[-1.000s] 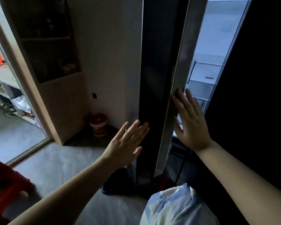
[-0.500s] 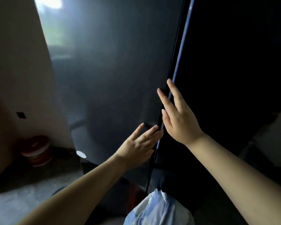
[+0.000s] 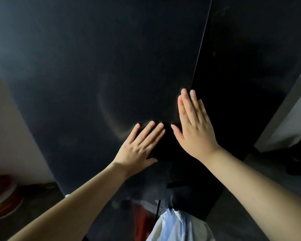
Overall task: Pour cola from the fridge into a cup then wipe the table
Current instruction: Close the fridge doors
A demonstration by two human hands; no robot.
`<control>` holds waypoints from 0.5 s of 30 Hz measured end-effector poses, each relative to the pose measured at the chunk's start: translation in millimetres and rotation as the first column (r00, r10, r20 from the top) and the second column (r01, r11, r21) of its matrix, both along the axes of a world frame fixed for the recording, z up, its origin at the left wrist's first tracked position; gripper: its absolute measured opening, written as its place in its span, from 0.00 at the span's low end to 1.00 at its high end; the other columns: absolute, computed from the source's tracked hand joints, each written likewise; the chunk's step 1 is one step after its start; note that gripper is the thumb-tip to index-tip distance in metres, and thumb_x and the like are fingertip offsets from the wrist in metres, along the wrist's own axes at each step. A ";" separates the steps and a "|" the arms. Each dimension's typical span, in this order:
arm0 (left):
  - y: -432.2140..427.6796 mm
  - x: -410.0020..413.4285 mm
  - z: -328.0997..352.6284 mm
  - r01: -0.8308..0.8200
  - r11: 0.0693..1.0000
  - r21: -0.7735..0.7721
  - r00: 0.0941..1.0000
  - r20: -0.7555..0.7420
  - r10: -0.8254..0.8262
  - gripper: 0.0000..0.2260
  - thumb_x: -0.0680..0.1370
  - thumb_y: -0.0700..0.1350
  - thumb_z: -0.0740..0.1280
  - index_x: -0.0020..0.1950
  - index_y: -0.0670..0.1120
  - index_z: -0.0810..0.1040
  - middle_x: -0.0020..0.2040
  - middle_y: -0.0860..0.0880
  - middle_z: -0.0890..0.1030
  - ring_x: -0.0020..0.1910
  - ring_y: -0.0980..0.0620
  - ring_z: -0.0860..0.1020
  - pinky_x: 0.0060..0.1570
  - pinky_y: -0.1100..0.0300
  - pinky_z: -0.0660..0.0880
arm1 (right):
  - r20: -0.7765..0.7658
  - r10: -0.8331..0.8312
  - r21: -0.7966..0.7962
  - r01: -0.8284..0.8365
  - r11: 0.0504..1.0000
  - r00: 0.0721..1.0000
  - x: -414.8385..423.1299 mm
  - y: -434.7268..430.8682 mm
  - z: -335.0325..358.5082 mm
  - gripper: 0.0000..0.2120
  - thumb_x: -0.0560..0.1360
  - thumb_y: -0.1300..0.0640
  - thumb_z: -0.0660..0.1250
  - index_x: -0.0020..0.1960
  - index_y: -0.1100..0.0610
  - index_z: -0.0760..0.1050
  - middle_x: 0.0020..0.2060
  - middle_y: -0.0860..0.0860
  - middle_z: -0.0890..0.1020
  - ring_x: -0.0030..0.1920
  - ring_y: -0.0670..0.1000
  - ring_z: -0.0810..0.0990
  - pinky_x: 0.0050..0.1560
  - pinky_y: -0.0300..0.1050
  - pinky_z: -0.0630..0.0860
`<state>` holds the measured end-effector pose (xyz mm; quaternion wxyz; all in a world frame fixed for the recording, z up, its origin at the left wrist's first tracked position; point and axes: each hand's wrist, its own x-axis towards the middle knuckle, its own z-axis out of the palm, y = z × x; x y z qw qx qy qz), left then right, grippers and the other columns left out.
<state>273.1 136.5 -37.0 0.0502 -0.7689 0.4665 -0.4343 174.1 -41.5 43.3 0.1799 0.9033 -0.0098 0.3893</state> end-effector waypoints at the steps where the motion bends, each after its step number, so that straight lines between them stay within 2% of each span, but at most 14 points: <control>1: -3.3 5.4 1.4 -0.013 1.000 0.012 1.000 -0.011 0.014 0.47 0.70 0.64 0.67 0.78 0.45 0.48 0.78 0.48 0.46 0.77 0.47 0.46 0.74 0.46 0.44 | -0.018 -0.029 -0.001 0.029 1.000 0.999 5.7 -1.5 1.7 0.34 0.80 0.49 0.56 0.76 0.65 0.45 0.76 0.60 0.46 0.76 0.59 0.44 0.76 0.53 0.47; 5: -17.9 25.5 4.4 -0.100 0.993 0.065 0.994 -0.047 0.103 0.49 0.70 0.62 0.68 0.78 0.44 0.41 0.78 0.46 0.42 0.76 0.46 0.42 0.73 0.46 0.37 | -0.084 -0.087 -0.007 0.087 0.996 0.993 32.9 -7.7 7.9 0.37 0.79 0.46 0.57 0.76 0.65 0.44 0.76 0.62 0.46 0.76 0.58 0.44 0.76 0.52 0.47; 9: -27.3 39.6 2.7 -0.128 0.988 0.090 0.986 -0.093 0.136 0.52 0.70 0.62 0.69 0.77 0.43 0.38 0.77 0.45 0.38 0.76 0.45 0.39 0.72 0.46 0.32 | -0.107 -0.133 -0.008 0.133 0.991 0.985 51.3 -13.5 7.3 0.38 0.78 0.46 0.58 0.76 0.66 0.44 0.76 0.62 0.47 0.76 0.59 0.46 0.75 0.53 0.51; 15: -27.3 39.7 3.6 -0.143 0.983 0.113 0.983 -0.099 0.155 0.51 0.69 0.63 0.69 0.77 0.42 0.40 0.77 0.44 0.37 0.76 0.45 0.38 0.71 0.45 0.31 | -0.145 -0.147 0.006 0.149 0.989 0.979 48.8 -12.7 9.4 0.38 0.78 0.47 0.59 0.76 0.65 0.43 0.76 0.61 0.45 0.76 0.58 0.46 0.75 0.52 0.52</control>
